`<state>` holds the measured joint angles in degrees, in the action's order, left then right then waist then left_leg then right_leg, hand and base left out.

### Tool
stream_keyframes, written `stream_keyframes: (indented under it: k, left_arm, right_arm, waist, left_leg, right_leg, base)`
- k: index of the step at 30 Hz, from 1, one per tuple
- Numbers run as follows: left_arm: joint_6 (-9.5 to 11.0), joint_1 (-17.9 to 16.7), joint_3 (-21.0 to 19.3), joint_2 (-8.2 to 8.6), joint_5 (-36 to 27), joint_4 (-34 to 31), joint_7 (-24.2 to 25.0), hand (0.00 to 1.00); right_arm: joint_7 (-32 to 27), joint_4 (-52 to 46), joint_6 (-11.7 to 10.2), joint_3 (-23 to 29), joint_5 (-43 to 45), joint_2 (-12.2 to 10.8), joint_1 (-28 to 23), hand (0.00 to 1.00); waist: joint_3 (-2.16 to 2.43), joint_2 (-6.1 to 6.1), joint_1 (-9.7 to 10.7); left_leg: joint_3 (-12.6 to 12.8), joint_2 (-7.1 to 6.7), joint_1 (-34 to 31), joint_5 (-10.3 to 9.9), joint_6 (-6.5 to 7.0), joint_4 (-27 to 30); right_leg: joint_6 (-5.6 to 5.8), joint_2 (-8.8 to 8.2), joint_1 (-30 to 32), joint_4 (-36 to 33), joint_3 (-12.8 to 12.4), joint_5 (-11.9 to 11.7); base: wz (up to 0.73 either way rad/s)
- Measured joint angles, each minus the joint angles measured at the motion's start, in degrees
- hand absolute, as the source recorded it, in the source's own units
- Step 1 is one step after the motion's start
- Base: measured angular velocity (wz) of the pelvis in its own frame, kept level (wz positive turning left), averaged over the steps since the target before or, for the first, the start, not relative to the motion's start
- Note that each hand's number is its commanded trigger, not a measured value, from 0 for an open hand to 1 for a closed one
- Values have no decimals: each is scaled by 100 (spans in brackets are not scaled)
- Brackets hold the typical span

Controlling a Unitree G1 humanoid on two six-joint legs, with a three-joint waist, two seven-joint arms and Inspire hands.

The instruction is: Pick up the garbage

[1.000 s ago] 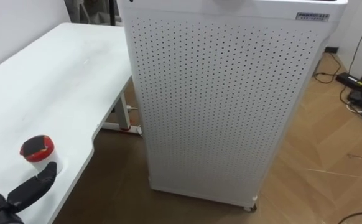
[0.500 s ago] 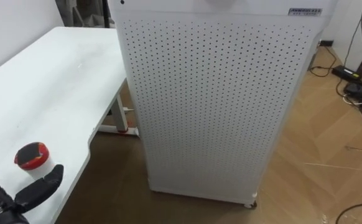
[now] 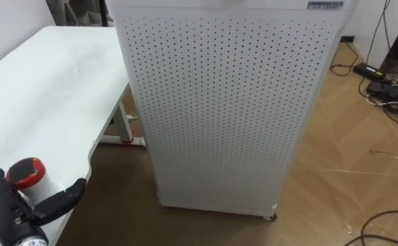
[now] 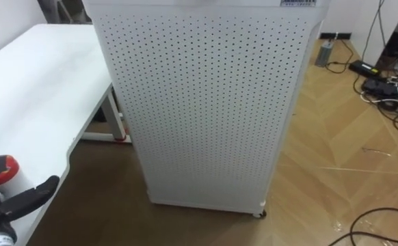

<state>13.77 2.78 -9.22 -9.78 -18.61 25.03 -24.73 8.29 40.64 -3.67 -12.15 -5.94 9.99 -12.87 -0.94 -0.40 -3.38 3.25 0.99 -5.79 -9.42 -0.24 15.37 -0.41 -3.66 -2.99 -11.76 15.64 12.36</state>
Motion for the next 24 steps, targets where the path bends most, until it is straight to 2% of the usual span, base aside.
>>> stream_keyframes:
  k: [7,8,9,11,24]
  left_arm:
    - [0,3,10,0,1,52,82,0]
    - [0,3,10,0,1,58,88,20]
    - [0,3,10,0,1,63,94,53]
    - [0,4,10,0,2,71,110,100]
    - [-14,25,20,-70,-384,183,-134,100]
  right_arm:
    - [16,34,0,4,0,0,9,100]
    - [40,34,0,5,0,0,9,100]
    - [66,34,1,5,0,0,9,100]
    - [87,34,2,5,2,-1,8,100]
    - [117,149,11,4,-5,0,28,100]
  waist:
    - [0,-3,20]
    - [0,-3,20]
    - [0,-3,20]
    - [0,-3,25]
    - [6,-4,51]
  left_leg:
    - [11,1,5,0,0,1]
    - [11,1,7,0,0,1]
    - [11,0,10,0,0,1]
    - [8,0,11,0,0,5]
    - [11,1,2,-4,7,23]
  right_leg:
    - [1,-4,3,6,-2,0]
    - [1,-5,3,6,-5,0]
    - [1,-5,2,6,-9,0]
    - [1,-7,4,3,-11,-1]
    - [7,-6,7,-9,-47,-4]
  base:
    - [0]
    - [0]
    - [0]
    - [0]
    - [-1]
